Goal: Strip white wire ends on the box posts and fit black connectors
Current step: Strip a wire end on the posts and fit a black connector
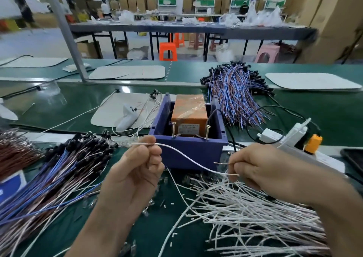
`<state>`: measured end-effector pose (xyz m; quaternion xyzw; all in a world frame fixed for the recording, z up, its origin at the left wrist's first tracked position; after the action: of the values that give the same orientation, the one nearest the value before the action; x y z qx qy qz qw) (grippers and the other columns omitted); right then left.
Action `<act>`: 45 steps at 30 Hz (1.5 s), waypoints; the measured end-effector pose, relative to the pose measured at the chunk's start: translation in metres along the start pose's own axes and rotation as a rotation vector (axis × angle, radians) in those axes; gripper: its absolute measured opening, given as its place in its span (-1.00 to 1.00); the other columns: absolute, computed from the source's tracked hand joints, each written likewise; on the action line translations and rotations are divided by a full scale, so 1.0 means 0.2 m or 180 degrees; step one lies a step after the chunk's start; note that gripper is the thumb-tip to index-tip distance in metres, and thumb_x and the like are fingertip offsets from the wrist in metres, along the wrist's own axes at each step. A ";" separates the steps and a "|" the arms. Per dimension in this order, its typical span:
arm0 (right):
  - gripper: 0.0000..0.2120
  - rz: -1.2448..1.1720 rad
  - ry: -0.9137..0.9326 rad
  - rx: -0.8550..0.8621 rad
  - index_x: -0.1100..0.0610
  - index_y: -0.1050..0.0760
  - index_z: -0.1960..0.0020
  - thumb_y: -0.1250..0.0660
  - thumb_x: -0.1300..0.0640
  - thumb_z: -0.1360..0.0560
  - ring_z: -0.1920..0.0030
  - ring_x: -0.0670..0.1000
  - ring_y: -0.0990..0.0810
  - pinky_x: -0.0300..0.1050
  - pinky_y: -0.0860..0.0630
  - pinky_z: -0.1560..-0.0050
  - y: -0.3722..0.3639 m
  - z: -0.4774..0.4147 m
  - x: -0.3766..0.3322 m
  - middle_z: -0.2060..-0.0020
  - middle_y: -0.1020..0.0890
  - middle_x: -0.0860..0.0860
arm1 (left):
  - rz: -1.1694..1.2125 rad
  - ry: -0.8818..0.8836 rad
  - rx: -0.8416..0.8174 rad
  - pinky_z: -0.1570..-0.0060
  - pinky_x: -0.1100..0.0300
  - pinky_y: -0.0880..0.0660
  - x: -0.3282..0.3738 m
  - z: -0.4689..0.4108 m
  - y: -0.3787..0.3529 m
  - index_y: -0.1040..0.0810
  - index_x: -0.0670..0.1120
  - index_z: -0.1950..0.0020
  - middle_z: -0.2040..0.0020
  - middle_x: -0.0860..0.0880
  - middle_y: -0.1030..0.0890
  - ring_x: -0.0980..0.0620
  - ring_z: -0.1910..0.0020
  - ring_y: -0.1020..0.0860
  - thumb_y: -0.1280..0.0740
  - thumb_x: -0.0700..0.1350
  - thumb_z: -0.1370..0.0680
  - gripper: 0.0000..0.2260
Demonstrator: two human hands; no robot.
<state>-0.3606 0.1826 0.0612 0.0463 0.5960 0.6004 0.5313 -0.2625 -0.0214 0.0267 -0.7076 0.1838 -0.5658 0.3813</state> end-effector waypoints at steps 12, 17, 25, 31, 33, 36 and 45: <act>-0.74 0.0292 0.0082 0.0549 -0.21 -0.62 0.11 -0.29 0.11 -0.62 0.16 -0.02 -0.68 0.05 -0.63 0.01 0.03 -0.02 -0.04 0.22 -0.69 -0.17 | -0.2235 -0.1187 0.1487 0.19 0.39 -0.57 0.14 0.07 0.06 -0.78 0.09 0.15 0.18 0.02 -0.76 0.13 0.20 -0.70 -0.58 -0.21 -0.38 -0.81; -0.70 0.0139 0.0258 0.0827 -0.18 -0.64 0.10 -0.27 0.17 -0.62 0.34 -0.13 -0.60 -0.25 -0.52 0.32 0.06 -0.01 -0.08 0.30 -0.68 -0.23 | -0.3916 -0.1896 0.1489 0.24 0.48 -0.45 0.19 0.15 -0.06 -0.69 0.38 0.09 0.17 0.30 -0.68 0.26 0.26 -0.59 -0.50 -0.11 -0.56 -0.69; -0.82 -0.0158 0.0728 0.1643 -0.04 -0.51 0.19 -0.39 0.17 -0.55 0.46 -0.15 -0.52 -0.34 -0.41 0.33 0.16 0.04 -0.16 0.40 -0.67 -0.18 | -0.4426 -0.2119 0.1190 0.06 0.47 -0.45 0.16 0.14 -0.15 -0.54 0.42 -0.14 0.03 0.45 -0.61 0.27 0.09 -0.60 -0.45 -0.14 -0.58 -0.58; -0.83 -0.0251 0.0706 0.2190 -0.06 -0.60 0.26 -0.52 0.11 -0.45 0.37 -0.14 -0.62 -0.21 -0.50 0.28 0.19 0.04 -0.13 0.42 -0.65 -0.20 | -0.4296 -0.2194 0.1403 0.20 0.52 -0.48 0.20 0.11 -0.13 -0.66 0.28 0.16 0.17 0.40 -0.66 0.32 0.25 -0.65 -0.61 -0.16 -0.42 -0.69; -0.83 -0.0294 0.0694 0.2281 -0.07 -0.60 0.27 -0.52 0.10 -0.45 0.38 -0.13 -0.62 -0.17 -0.51 0.29 0.19 0.04 -0.12 0.42 -0.65 -0.19 | -0.4406 -0.2303 0.1466 0.24 0.50 -0.46 0.23 0.09 -0.14 -0.70 0.20 0.17 0.14 0.38 -0.66 0.25 0.26 -0.64 -0.59 -0.13 -0.43 -0.79; -0.83 -0.0310 0.0680 0.2329 -0.06 -0.61 0.28 -0.52 0.11 -0.44 0.38 -0.13 -0.61 -0.19 -0.51 0.29 0.20 0.03 -0.10 0.43 -0.64 -0.19 | -0.4480 -0.2336 0.1564 0.30 0.49 -0.42 0.23 0.08 -0.14 -0.70 0.19 0.18 0.27 0.35 -0.65 0.21 0.30 -0.62 -0.57 -0.10 -0.44 -0.83; -0.80 -0.0243 0.0625 0.2455 -0.06 -0.60 0.32 -0.53 0.10 -0.43 0.39 -0.16 -0.60 -0.31 -0.48 0.32 0.21 0.03 -0.08 0.45 -0.63 -0.22 | -0.4503 -0.2419 0.1705 0.21 0.62 -0.35 0.24 0.07 -0.14 -0.69 0.14 0.21 0.35 0.40 -0.55 0.40 0.25 -0.59 -0.58 -0.16 -0.42 -0.81</act>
<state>-0.3743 0.1876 0.1050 0.1626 0.8269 0.3139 0.4374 -0.2396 -0.0322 0.0774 -0.6838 -0.5833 -0.4193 0.1280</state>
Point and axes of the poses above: each hand's wrist, its own z-axis away from the middle knuckle, its own y-axis out of the back of the hand, x = y × z, the point moved 9 cm from there along -z, towards the middle knuckle
